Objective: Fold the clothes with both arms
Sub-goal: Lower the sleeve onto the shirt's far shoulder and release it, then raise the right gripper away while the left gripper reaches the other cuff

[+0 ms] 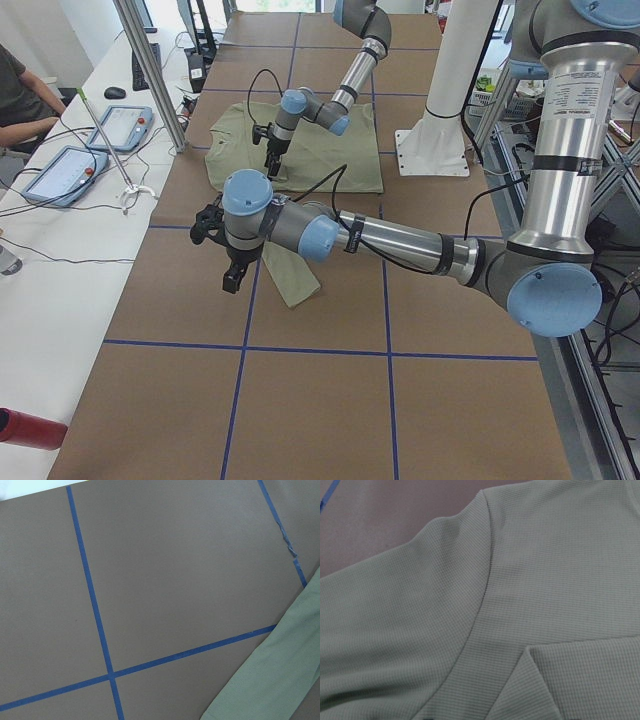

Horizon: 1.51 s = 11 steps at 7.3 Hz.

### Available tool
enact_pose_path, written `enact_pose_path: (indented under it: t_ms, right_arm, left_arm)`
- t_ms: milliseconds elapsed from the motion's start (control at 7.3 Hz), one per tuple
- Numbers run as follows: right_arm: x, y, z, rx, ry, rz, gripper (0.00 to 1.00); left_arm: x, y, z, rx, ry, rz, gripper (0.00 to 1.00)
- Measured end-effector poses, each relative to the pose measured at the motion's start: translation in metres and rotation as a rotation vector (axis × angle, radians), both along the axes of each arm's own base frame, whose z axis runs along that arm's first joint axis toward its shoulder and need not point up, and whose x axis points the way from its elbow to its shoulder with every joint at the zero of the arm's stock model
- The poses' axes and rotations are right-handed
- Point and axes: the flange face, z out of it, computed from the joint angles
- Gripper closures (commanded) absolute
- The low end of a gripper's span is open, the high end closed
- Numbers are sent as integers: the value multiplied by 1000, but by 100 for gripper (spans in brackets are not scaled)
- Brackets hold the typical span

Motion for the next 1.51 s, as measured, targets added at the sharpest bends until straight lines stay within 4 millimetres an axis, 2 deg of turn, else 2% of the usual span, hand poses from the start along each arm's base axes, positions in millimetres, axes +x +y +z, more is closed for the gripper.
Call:
enact_pose_path:
  t_ms: [137,685,822,959,1096,1232,1369,1506]
  right_arm:
    - [0,0,-6,4,-7,0,7]
    - [-2,12,-63,58,-87,4,7]
    - [2,9,-74,44,-69,11,7]
    - [18,2,-93,9,-42,8,5]
    - [48,-8,-117,-54,-9,-14,2]
    - [88,-19,-132,-133,26,-41,1]
    - [131,-29,-132,-211,53,-63,0]
    - [176,-40,-119,-281,68,-67,0]
  left_arm:
    - [0,0,-1,1,0,0,0]
    - [0,-6,-8,12,1,-2,0]
    - [1,-10,-11,12,3,-5,0]
    - [7,-14,-8,0,6,-16,0]
    - [21,-17,-3,-19,19,-40,0]
    - [39,-14,4,-47,37,-86,0]
    - [55,-6,14,-83,50,-141,0]
    - [71,7,25,-120,62,-191,0]
